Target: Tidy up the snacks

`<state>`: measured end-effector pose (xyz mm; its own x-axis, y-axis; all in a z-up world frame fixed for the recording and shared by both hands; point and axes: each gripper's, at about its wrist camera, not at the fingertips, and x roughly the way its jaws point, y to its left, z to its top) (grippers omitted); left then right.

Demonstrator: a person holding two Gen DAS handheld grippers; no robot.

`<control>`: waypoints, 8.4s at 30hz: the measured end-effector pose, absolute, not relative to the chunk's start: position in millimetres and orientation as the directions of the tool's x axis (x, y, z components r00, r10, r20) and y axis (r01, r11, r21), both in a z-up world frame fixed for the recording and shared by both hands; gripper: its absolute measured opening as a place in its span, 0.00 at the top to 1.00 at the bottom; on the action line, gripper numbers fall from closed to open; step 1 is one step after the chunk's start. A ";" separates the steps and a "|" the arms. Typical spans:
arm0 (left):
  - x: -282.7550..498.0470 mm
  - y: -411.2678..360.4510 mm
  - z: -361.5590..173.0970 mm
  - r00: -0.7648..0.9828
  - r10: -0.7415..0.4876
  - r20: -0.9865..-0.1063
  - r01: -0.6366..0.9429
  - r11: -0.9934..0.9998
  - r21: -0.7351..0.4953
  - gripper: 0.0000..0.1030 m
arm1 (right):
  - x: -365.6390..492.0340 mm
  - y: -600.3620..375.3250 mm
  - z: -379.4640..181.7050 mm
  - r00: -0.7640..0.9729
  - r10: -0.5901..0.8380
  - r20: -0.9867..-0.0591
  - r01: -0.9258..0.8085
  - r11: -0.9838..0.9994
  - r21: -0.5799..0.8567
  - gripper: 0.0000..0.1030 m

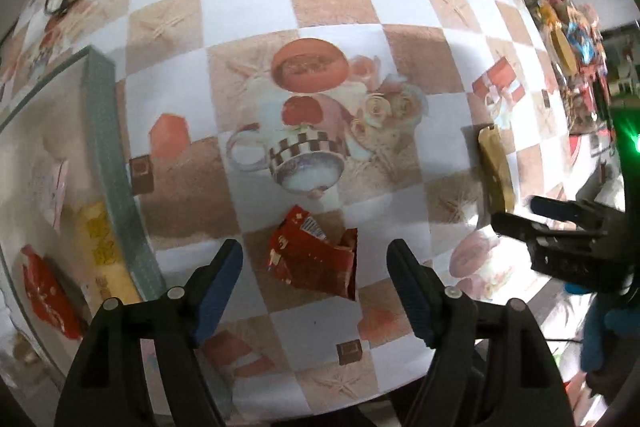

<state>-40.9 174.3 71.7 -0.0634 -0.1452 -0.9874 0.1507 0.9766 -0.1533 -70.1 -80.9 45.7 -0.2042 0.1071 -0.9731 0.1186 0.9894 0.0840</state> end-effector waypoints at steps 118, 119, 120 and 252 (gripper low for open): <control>-89.2 370.6 117.3 0.172 -0.039 -0.984 -0.118 0.991 -0.060 0.62 | -11.8 241.4 88.6 -0.124 0.137 -0.983 -0.378 0.909 0.174 0.76; -89.7 373.3 116.8 0.171 -0.039 -0.985 -0.122 0.991 -0.060 0.62 | -11.6 245.4 88.5 -0.124 0.137 -0.983 -0.385 0.906 0.175 0.76; -90.3 376.0 116.3 0.170 -0.038 -0.985 -0.126 0.990 -0.060 0.62 | -11.2 249.6 88.4 -0.125 0.137 -0.983 -0.392 0.903 0.176 0.76; -91.3 382.1 121.5 0.123 0.087 -0.989 -0.136 0.988 0.070 0.00 | -12.8 304.6 123.6 0.042 0.090 -0.995 -0.567 0.822 0.050 0.00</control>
